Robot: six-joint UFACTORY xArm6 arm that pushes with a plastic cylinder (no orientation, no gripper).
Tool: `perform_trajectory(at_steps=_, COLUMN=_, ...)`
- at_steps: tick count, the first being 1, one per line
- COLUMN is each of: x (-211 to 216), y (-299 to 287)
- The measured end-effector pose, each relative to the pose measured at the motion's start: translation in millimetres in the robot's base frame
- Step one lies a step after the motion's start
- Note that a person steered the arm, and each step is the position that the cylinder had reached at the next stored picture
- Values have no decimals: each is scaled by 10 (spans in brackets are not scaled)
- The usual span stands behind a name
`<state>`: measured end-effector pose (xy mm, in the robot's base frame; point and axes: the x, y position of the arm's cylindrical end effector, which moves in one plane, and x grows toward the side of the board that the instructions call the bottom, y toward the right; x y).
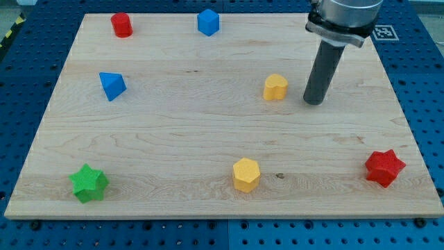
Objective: Move the yellow heart diagonally to the bottom right side of the blue cube
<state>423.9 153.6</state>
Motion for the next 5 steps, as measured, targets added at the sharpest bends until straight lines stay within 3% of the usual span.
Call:
perform_trajectory(at_steps=3, x=-23, y=-665)
perform_trajectory(at_steps=5, x=-223, y=-716)
